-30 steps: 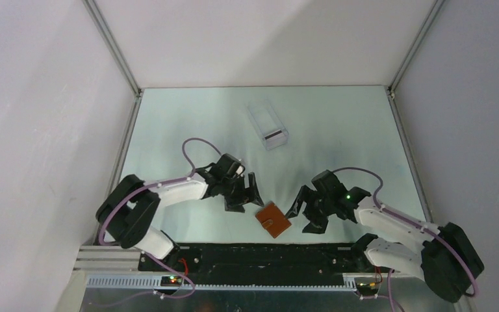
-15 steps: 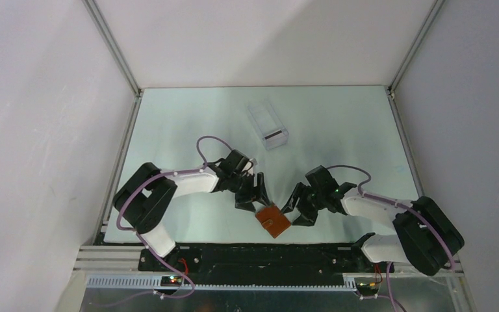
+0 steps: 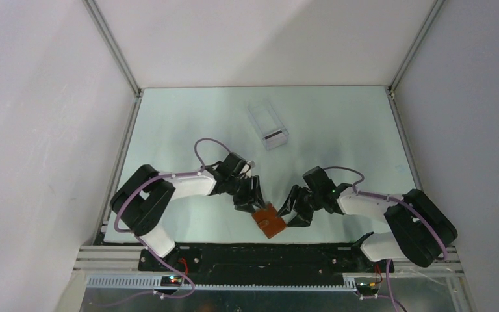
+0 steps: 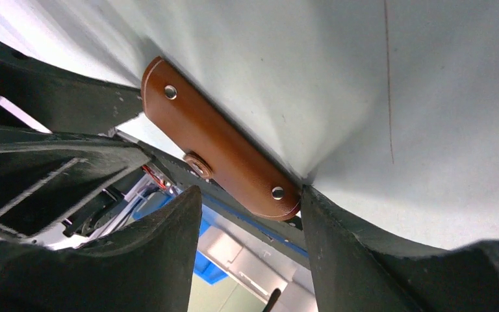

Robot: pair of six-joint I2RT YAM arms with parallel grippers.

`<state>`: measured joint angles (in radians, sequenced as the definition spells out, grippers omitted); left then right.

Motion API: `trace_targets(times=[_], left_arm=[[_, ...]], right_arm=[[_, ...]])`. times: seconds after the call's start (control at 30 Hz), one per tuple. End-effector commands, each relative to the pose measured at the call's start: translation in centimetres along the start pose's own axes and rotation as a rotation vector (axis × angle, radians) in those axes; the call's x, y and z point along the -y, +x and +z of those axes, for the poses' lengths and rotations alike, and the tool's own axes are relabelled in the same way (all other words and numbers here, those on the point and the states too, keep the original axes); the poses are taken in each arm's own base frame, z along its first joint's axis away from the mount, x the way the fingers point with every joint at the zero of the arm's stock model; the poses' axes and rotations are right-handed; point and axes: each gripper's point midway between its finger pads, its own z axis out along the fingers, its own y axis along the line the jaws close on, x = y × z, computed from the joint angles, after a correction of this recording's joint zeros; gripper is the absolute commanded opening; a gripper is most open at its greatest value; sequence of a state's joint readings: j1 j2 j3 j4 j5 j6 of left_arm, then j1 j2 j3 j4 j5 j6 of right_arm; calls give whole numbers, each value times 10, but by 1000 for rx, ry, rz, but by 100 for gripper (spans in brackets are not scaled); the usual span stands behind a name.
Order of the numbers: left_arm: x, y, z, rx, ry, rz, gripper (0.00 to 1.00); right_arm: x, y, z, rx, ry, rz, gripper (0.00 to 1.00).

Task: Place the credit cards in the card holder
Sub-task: Pick up the card holder from the center of the board.

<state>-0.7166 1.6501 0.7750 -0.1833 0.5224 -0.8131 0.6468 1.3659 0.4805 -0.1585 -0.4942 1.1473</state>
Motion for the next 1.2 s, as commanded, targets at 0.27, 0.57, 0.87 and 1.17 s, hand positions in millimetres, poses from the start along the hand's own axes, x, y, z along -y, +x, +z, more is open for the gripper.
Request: trace_targets(times=[0.27, 0.57, 0.87, 1.17], left_arm=[[-2, 20, -18, 49, 7, -50, 53], [-6, 10, -13, 97, -5, -78, 13], [8, 8, -22, 76, 47, 155, 0], [32, 16, -51, 74, 142, 396, 0]], right_arm=[[-74, -27, -17, 124, -305, -160, 62], [-56, -34, -20, 165, -147, -151, 71], [-41, -47, -48, 244, 24, -307, 85], [-52, -36, -31, 53, -26, -461, 85]])
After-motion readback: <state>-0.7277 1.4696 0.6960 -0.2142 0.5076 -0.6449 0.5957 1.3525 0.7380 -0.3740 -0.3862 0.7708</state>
